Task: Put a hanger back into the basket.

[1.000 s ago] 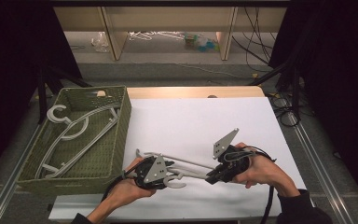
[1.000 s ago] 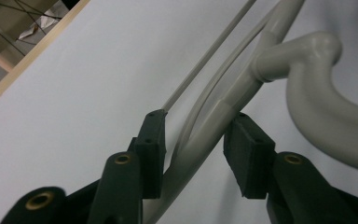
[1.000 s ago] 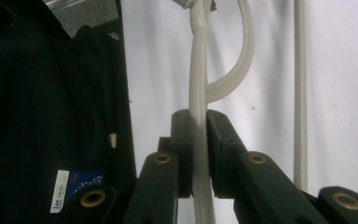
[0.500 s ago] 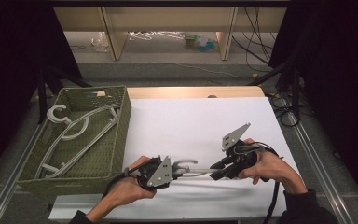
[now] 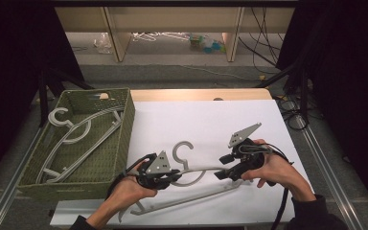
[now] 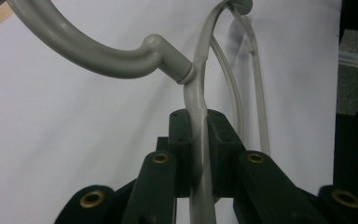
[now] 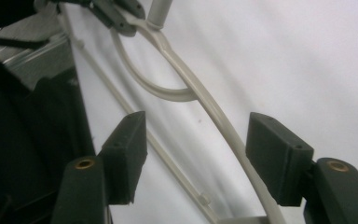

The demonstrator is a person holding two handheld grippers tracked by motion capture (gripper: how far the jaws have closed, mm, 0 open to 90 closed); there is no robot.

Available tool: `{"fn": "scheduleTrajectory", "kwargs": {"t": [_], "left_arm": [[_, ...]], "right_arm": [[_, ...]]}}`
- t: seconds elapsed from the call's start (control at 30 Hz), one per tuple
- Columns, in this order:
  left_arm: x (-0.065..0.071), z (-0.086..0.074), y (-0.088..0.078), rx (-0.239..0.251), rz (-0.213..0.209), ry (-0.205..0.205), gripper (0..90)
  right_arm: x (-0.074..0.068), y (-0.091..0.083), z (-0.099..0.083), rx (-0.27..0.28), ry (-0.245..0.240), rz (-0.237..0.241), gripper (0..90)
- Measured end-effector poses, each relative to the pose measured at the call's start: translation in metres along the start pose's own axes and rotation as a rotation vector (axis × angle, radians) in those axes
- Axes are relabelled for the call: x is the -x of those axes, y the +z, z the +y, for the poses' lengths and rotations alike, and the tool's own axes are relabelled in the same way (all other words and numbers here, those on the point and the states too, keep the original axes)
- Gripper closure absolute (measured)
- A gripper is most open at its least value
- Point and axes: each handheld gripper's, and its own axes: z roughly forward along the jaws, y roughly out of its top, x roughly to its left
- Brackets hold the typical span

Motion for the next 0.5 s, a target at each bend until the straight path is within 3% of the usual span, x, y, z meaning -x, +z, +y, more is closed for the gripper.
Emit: {"fn": "scheduleTrajectory", "kwargs": {"t": [0.03, 0.1, 0.13, 0.3, 0.4, 0.43, 0.5], "left_arm": [[-0.001, 0.0, -0.002, 0.007, 0.002, -0.023, 81.1], [-0.005, -0.001, -0.005, 0.007, 0.013, -0.031, 81.1], [-0.006, -0.002, -0.007, 0.02, 0.017, -0.07, 81.0], [-0.019, -0.005, -0.02, 0.036, 0.028, -0.15, 81.0], [-0.024, -0.008, -0.031, 0.087, 0.044, -0.212, 81.0], [-0.027, -0.008, -0.036, 0.093, 0.054, -0.213, 81.0], [-0.029, -0.011, -0.044, 0.123, 0.068, -0.266, 81.0]], "right_arm": [[-0.001, 0.0, 0.001, 0.013, 0.0, -0.006, 36.7], [-0.003, -0.001, 0.002, 0.028, 0.014, -0.025, 35.0], [-0.004, -0.002, 0.002, 0.038, 0.021, -0.044, 34.5], [-0.009, -0.003, -0.002, 0.103, 0.032, -0.105, 30.0], [-0.013, -0.003, -0.005, 0.128, 0.03, -0.128, 27.8], [-0.015, -0.004, -0.007, 0.143, 0.033, -0.14, 27.7], [-0.02, -0.007, -0.014, 0.179, 0.036, -0.142, 27.5]]}}
